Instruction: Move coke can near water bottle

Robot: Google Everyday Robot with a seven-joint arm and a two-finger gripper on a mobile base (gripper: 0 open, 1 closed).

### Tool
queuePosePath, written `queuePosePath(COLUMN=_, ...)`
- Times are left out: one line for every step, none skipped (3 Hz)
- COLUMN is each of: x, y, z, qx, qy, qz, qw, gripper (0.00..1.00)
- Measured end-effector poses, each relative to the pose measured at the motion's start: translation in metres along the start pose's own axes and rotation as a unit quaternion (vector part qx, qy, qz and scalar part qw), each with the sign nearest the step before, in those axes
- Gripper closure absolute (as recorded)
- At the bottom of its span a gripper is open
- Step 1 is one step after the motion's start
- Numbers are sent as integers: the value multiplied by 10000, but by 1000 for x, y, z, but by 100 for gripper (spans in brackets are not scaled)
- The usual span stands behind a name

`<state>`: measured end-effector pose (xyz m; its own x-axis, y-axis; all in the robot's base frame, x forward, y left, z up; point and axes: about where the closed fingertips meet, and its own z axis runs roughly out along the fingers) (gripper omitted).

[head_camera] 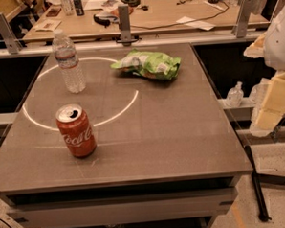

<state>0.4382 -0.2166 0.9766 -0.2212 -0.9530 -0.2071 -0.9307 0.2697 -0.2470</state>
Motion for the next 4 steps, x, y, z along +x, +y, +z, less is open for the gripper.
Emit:
queuePosePath(x=0, y=0, z=0, qx=1, qy=-1, qz=0, qw=10000, gripper=0)
queuePosePath(x=0, y=1, z=-2, qx=-27, qy=-401, qz=155, qw=9991, gripper=0)
queuePosePath(x=27, y=-11, z=4, qx=39, qy=-1264, qz=503, qw=9907, gripper=0)
queuePosePath(x=47, y=-15, z=18, qx=38, qy=-2225, qz=623, qw=9729, gripper=0)
